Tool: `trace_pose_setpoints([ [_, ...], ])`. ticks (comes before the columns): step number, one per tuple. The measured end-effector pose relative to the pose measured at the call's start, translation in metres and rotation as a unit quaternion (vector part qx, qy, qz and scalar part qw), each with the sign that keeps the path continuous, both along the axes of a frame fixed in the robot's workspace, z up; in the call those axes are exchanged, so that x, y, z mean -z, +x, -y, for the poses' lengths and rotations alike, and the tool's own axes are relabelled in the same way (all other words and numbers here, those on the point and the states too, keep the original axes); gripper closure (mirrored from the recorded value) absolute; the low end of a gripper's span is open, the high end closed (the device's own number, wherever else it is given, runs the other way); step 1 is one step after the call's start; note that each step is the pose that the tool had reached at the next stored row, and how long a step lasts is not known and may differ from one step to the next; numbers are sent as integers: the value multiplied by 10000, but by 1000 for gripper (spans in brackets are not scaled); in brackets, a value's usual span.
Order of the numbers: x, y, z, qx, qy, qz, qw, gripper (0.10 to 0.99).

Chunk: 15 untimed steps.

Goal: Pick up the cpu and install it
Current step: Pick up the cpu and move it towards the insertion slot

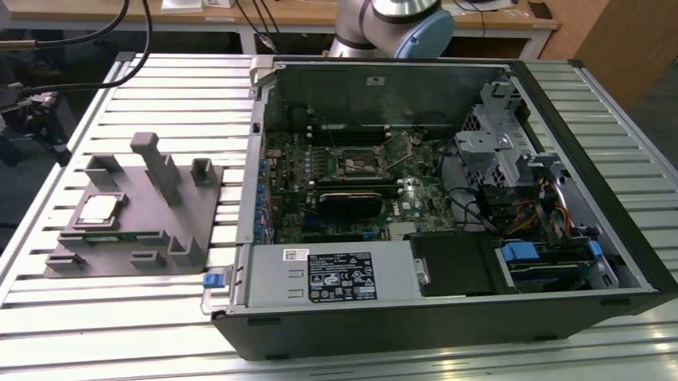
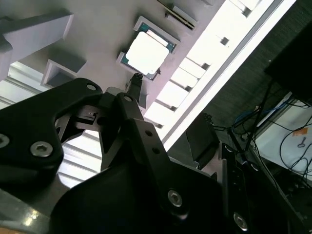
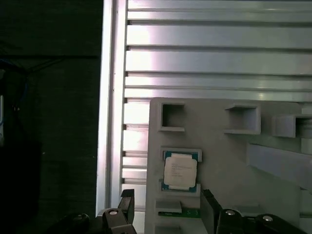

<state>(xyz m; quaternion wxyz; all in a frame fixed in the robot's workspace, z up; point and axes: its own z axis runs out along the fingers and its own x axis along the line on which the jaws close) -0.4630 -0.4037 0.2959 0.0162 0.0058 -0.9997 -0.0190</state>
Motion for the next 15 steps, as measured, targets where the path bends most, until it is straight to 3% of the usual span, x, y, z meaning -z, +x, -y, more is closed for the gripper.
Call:
trace_pose_setpoints([
  [6, 20, 0, 5, -3, -1, 40, 10000, 439],
  [15, 61, 5, 9, -26, -1, 43, 10000, 439],
])
